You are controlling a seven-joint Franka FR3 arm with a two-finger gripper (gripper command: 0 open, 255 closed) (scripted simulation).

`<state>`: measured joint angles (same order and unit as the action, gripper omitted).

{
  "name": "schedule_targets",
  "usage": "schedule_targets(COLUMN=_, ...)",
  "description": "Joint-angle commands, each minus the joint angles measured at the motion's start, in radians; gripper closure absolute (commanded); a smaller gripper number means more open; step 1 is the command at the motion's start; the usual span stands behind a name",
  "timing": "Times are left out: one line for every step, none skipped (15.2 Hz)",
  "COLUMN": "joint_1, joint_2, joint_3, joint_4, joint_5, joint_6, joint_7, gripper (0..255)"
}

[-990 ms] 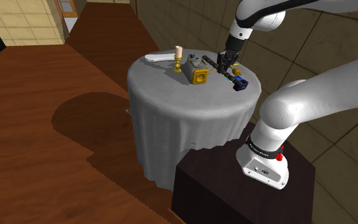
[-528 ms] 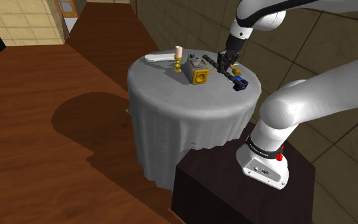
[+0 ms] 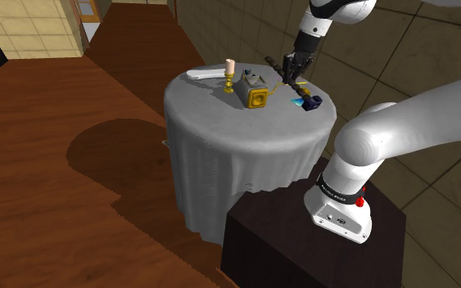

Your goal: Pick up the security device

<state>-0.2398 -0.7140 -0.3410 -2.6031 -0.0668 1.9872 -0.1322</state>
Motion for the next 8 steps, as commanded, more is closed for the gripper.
schedule_targets(joint_1=0.002, joint_2=-0.003, joint_3=0.006, joint_4=0.024, joint_5=0.003, joint_6=-0.027, joint_7=0.005, gripper=255)
schedule_targets(joint_1=0.003, joint_2=-0.005, joint_3=0.008, joint_4=0.036, joint_5=0.005, joint_6=-0.041, joint_7=0.007, gripper=255)
schedule_targets(joint_1=0.004, joint_2=-0.007, joint_3=0.011, joint_4=0.048, joint_5=0.006, joint_6=-0.055, joint_7=0.008, gripper=255)
schedule_targets(joint_1=0.004, joint_2=-0.008, joint_3=0.013, joint_4=0.06, joint_5=0.007, joint_6=-0.068, joint_7=0.01, gripper=255)
schedule_targets(joint_1=0.005, joint_2=-0.01, joint_3=0.015, joint_4=0.073, joint_5=0.008, joint_6=-0.082, joint_7=0.011, gripper=255)
schedule_targets(joint_1=0.006, joint_2=-0.011, joint_3=0.017, joint_4=0.086, joint_5=0.01, joint_6=-0.096, joint_7=0.013, gripper=255)
schedule_targets(joint_1=0.006, joint_2=-0.011, joint_3=0.018, joint_4=0.087, joint_5=0.01, joint_6=-0.098, joint_7=0.013, gripper=255)
schedule_targets(joint_1=0.006, joint_2=-0.011, joint_3=0.018, joint_4=0.087, joint_5=0.01, joint_6=-0.098, joint_7=0.013, gripper=255)
